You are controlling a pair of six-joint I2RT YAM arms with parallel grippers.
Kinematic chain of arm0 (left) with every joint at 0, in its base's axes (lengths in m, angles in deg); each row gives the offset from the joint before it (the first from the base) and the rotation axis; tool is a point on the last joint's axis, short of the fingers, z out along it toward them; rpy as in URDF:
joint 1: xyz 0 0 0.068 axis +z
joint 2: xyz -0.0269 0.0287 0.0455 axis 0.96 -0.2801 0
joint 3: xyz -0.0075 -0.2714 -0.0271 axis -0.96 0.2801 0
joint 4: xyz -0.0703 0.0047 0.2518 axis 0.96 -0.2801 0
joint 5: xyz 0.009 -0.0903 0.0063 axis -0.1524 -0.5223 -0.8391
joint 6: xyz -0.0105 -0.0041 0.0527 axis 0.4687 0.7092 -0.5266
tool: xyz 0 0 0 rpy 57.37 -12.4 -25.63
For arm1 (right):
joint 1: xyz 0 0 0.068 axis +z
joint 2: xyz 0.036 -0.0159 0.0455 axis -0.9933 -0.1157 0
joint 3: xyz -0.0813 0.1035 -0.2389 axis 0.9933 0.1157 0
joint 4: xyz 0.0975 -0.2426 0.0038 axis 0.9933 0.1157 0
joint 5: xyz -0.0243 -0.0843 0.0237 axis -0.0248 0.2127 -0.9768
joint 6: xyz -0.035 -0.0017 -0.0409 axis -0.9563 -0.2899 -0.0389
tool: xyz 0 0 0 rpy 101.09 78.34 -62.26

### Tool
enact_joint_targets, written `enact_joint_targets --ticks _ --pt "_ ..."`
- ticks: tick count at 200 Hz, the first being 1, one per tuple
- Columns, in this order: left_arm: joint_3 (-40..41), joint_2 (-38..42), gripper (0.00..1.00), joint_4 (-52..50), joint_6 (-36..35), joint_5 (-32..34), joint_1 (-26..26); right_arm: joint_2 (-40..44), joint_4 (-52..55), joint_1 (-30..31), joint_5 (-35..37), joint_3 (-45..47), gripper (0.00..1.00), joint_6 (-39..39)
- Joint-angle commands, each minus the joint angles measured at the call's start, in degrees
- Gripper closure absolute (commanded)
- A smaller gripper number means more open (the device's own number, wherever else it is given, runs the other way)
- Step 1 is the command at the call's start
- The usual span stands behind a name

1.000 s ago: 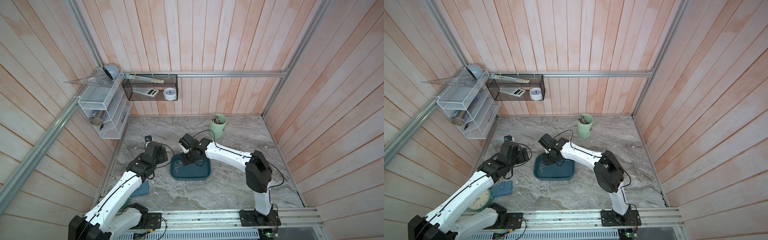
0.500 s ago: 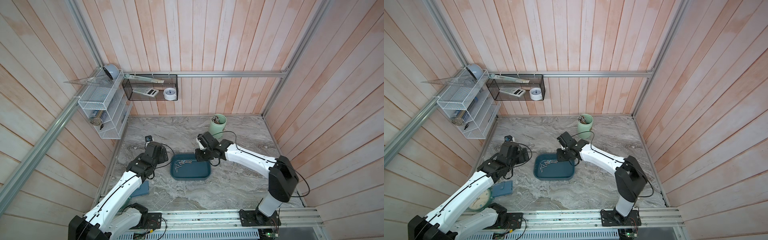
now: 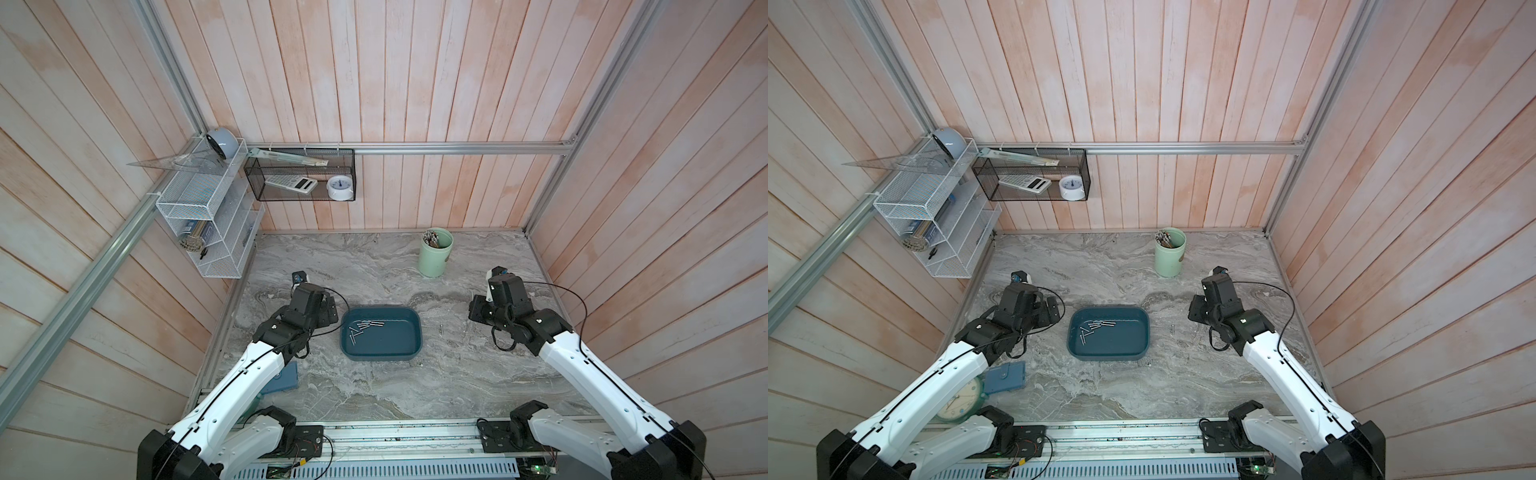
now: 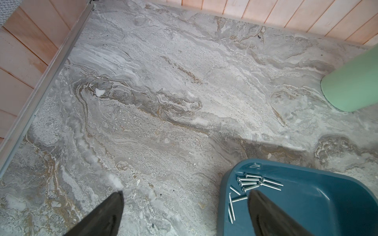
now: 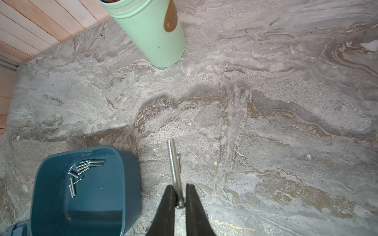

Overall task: Take out the screws from the storage box
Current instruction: Place the screw at the center of the board.

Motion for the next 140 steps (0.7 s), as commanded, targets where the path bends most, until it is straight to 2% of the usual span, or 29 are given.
enact_joint_targets --ticks 1,26,54,77,109,140 --pt "1.16 2.91 0.00 3.29 -2.57 -0.28 -0.19 -3.58 2.14 -0.10 -2.25 0.59 1.00 0.77" --pt "2.67 6.56 0.00 4.92 -3.78 -1.40 -0.19 -7.46 0.74 -0.14 -7.34 0.89 1.00 2.67" --pt "3.55 8.84 0.00 5.52 -3.77 -2.04 0.15 -11.77 0.30 -0.14 -7.82 1.00 1.00 2.65" --pt "2.71 8.11 0.00 4.99 -4.94 -5.91 0.52 -15.48 0.74 -0.16 -8.56 0.19 1.00 1.03" --pt "1.64 6.97 0.00 4.17 -5.92 -5.53 0.93 -21.13 3.45 -0.11 -9.21 -1.51 1.00 -1.68" --pt "1.72 6.94 0.00 4.42 -6.39 -8.39 1.12 -26.21 4.49 -0.16 -10.41 -3.47 1.00 -3.30"
